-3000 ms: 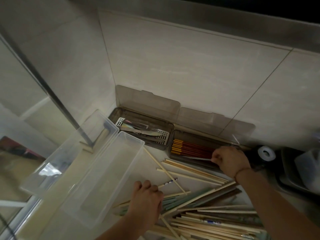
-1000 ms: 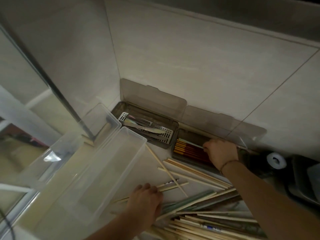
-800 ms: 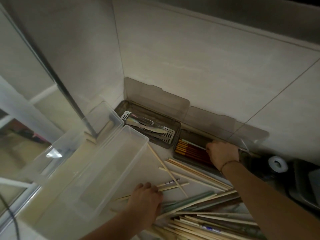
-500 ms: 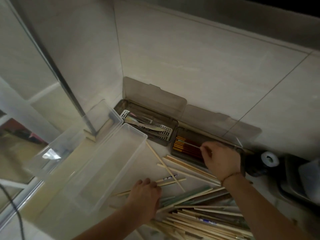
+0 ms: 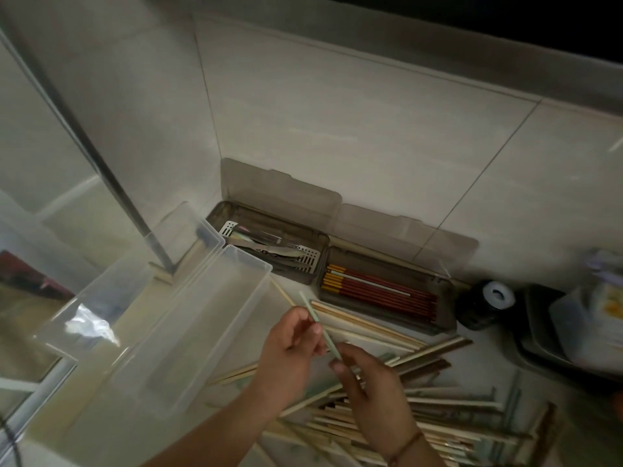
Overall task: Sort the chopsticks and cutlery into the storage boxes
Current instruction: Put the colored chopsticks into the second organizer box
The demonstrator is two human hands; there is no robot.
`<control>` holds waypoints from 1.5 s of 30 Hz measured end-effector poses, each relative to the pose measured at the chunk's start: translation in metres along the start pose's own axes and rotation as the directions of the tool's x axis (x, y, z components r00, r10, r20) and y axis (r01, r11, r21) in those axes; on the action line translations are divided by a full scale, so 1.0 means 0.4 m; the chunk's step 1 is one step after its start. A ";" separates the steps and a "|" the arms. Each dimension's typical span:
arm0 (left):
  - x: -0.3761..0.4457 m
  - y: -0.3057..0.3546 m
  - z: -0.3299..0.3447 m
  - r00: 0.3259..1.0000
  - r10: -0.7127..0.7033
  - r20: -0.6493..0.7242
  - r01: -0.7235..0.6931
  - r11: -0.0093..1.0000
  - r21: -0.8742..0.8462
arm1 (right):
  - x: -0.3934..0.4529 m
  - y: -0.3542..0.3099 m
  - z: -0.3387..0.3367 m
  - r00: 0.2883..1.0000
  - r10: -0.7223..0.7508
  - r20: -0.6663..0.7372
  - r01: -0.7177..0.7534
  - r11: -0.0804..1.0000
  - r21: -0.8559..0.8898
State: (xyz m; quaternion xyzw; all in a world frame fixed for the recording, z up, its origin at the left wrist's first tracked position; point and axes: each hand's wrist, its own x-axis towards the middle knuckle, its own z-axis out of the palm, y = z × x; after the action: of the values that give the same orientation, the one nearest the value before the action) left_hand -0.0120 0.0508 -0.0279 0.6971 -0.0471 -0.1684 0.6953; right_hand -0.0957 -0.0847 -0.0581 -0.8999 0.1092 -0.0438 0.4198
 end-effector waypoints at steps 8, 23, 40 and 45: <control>0.028 -0.072 -0.027 0.993 -0.021 0.117 -0.014 0.957 0.291 | 0.083 0.036 -0.122 0.986 0.024 -0.162 -0.061 0.972 -0.226; 0.030 -0.208 -0.117 0.892 0.164 0.420 -0.432 0.043 0.901 | 0.393 0.132 -0.190 0.994 0.073 0.081 0.025 0.571 -0.820; 0.002 -0.188 -0.113 0.870 0.272 0.411 -0.460 0.148 0.876 | 0.272 0.059 -0.166 0.956 -0.264 -0.124 0.154 0.817 -0.555; -0.022 -0.093 -0.061 0.957 0.242 0.159 -0.290 0.820 0.494 | 0.077 0.029 -0.072 0.989 -0.108 -0.099 0.078 0.960 -0.271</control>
State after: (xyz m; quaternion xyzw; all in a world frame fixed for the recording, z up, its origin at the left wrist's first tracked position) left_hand -0.0192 0.0779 -0.0638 0.8351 -0.2180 -0.0820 0.4984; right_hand -0.0725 -0.1206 -0.0490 -0.9484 0.0952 -0.0992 0.2858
